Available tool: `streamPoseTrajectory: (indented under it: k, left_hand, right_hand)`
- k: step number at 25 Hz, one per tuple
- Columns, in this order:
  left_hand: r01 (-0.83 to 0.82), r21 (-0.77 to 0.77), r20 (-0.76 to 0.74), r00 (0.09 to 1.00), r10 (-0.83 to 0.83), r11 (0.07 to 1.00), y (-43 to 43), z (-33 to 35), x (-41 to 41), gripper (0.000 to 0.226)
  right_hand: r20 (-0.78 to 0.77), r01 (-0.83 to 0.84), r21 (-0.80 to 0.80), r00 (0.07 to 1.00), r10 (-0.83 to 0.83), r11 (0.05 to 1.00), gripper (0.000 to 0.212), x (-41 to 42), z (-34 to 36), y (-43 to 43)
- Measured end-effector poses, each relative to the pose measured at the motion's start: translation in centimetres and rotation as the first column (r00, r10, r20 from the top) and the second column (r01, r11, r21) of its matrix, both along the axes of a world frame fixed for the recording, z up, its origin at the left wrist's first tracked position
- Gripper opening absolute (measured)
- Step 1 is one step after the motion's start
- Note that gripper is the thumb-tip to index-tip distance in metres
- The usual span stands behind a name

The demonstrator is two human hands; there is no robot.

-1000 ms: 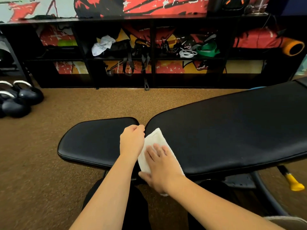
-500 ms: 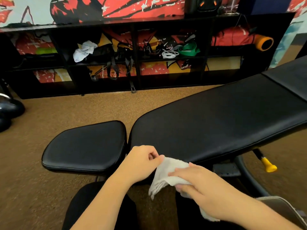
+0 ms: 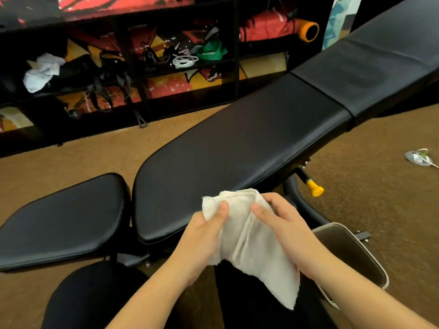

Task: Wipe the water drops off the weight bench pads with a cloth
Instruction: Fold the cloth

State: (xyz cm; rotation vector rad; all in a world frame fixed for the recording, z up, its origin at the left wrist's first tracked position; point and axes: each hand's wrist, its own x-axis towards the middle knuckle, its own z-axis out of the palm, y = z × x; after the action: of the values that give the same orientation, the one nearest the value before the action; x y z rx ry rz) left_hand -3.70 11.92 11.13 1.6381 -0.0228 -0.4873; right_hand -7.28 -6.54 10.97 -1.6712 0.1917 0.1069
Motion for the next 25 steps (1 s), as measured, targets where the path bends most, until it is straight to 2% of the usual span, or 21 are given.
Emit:
streamPoseTrajectory:
  k: [1, 2, 3, 5, 7, 9, 12, 15, 18, 20, 22, 25]
  left_hand:
    - [-0.005, 0.030, -0.033, 0.999, 0.006, 1.000, -1.0, -0.4, 0.2, 0.057]
    - [0.010, 0.040, -0.048, 0.999, -0.008, 0.999, -2.1, -0.5, 0.2, 0.058]
    - [0.038, 0.036, -0.055, 0.998, -0.036, 0.999, -3.2, -0.6, 0.1, 0.052]
    - [0.070, 0.015, -0.116, 0.991, -0.067, 0.997, -6.2, -0.8, -0.1, 0.040]
    - [0.084, -0.003, -0.194, 0.977, -0.083, 0.996, -9.1, -1.4, -0.2, 0.036]
    - [0.090, -0.010, -0.284, 0.955, -0.089, 0.996, -11.3, -3.0, 0.0, 0.036]
    - [0.082, -0.014, -0.384, 0.920, -0.082, 0.996, -13.5, -6.1, 0.1, 0.035]
    - [0.162, 0.026, -0.463, 0.877, -0.132, 0.986, -15.3, -9.2, -0.1, 0.047]
    - [0.224, 0.127, -0.488, 0.862, -0.136, 0.966, -16.7, -11.2, -0.1, 0.049]
    - [0.288, 0.221, -0.448, 0.879, -0.166, 0.932, -17.3, -11.9, 0.7, 0.045]
    - [0.303, 0.270, -0.371, 0.909, -0.192, 0.914, -17.9, -11.9, 2.3, 0.033]
    - [0.245, 0.370, -0.241, 0.957, -0.162, 0.896, -19.4, -12.2, 6.1, 0.025]
  right_hand:
    - [0.033, 0.024, -0.167, 0.999, -0.019, 0.986, 0.040, -0.1, -0.5, -0.5]
    - [0.030, 0.021, -0.248, 0.999, -0.014, 0.969, 0.056, -0.2, -1.2, -1.2]
    - [0.004, 0.002, -0.226, 1.000, -0.001, 0.974, 0.072, -0.2, -2.0, -1.9]
    - [-0.052, -0.037, -0.004, 0.998, 0.037, 0.999, 0.085, -0.5, -3.7, -3.8]
    - [-0.099, -0.021, 0.203, 0.994, 0.041, 0.979, 0.076, -0.8, -5.5, -6.4]
    - [-0.148, -0.043, 0.259, 0.986, 0.083, 0.965, 0.069, -1.5, -7.1, -9.2]
    - [-0.246, -0.199, 0.220, 0.936, 0.252, 0.955, 0.061, -2.9, -10.1, -14.1]
    - [-0.428, -0.359, 0.159, 0.815, 0.392, 0.920, 0.055, -3.9, -13.2, -19.5]
    - [-0.530, -0.432, 0.203, 0.706, 0.470, 0.878, 0.051, -4.7, -15.0, -23.9]
    - [-0.563, -0.450, 0.192, 0.678, 0.474, 0.872, 0.046, -4.6, -15.4, -26.0]
    - [-0.546, -0.400, 0.197, 0.713, 0.439, 0.895, 0.046, -4.3, -15.7, -27.4]
    - [-0.476, -0.114, 0.309, 0.841, 0.257, 0.944, 0.052, -3.1, -16.0, -27.5]
